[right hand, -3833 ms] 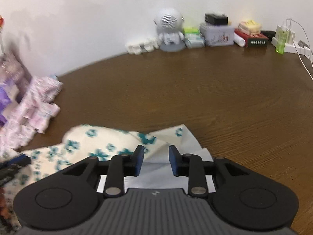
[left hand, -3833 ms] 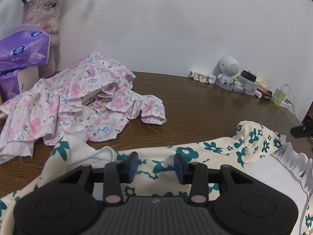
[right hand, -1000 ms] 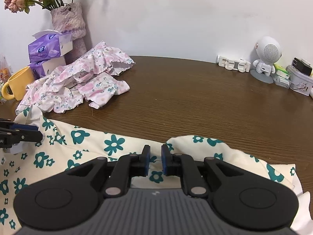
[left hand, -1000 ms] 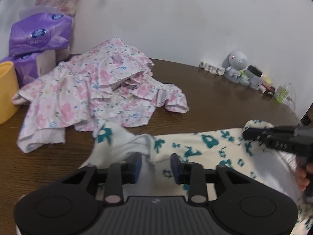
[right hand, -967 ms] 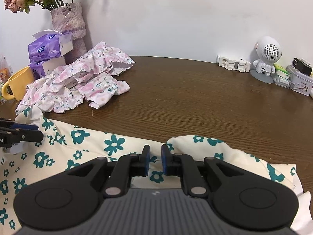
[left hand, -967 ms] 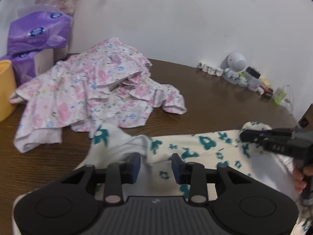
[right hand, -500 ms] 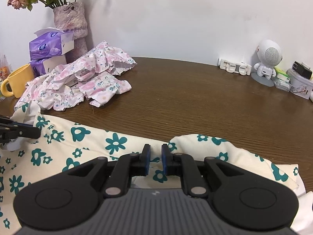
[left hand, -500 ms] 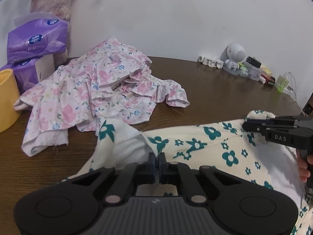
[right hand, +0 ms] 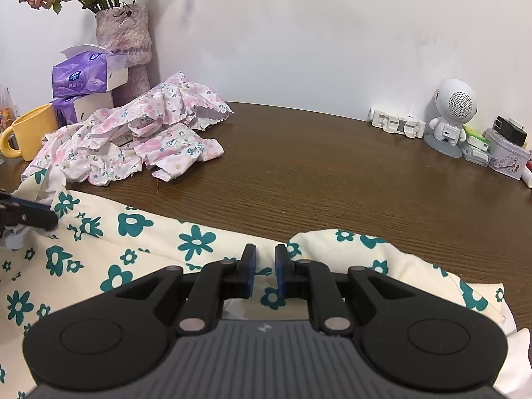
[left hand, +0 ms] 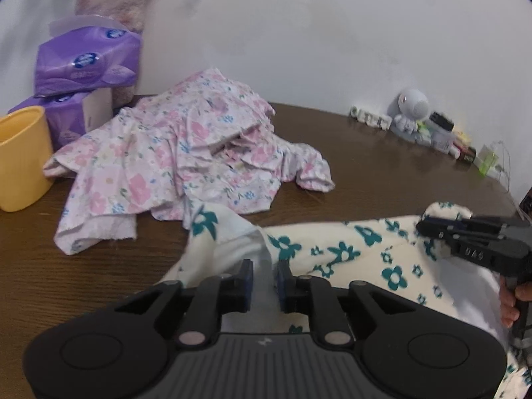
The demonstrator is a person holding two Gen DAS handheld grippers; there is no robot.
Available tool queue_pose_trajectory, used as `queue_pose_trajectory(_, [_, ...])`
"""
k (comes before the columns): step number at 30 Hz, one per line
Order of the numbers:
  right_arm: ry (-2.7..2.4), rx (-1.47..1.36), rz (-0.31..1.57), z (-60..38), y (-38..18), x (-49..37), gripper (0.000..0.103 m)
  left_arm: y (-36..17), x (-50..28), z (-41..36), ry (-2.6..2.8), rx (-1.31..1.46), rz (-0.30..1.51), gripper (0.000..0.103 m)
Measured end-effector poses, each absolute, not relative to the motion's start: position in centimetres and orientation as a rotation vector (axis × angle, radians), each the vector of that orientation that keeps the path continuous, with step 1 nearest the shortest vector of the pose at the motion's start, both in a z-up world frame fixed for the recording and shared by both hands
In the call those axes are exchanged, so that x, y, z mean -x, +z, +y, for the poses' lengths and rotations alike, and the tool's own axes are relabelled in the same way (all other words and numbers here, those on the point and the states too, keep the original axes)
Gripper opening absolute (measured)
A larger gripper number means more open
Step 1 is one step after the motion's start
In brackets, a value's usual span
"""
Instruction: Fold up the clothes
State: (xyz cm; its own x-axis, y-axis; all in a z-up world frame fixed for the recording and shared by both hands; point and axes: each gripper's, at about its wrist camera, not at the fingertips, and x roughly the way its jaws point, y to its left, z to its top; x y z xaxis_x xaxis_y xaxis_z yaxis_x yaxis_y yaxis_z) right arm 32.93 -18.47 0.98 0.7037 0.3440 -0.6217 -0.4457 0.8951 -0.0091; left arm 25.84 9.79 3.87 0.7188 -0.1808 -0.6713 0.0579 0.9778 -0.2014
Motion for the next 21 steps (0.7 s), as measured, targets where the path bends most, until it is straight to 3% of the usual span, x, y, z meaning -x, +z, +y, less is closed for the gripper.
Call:
queue_pose_trajectory(4, [0.455,0.114,0.691,-19.0,2.0,-33.3,0.017,4.9,-24.6,9.6,-0.181,0.164,0.755,0.039])
queue_pose_trajectory(8, [0.467,0.135,0.625,-19.4,4.7,-31.7,0.033,4.5,-24.0,9.2,-0.197,0.134,0.793,0.039])
queue_pose_trajectory(18, [0.475,0.180,0.633,-21.8,7.1,-26.4,0.039,3.5,-24.4,9.2,-0.188,0.154,0.846,0.035])
queue_pose_trajectory(21, [0.450,0.176,0.652,-22.9,6.6,-24.9,0.040,3.5,-24.4,8.9,-0.182,0.140,0.849,0.016])
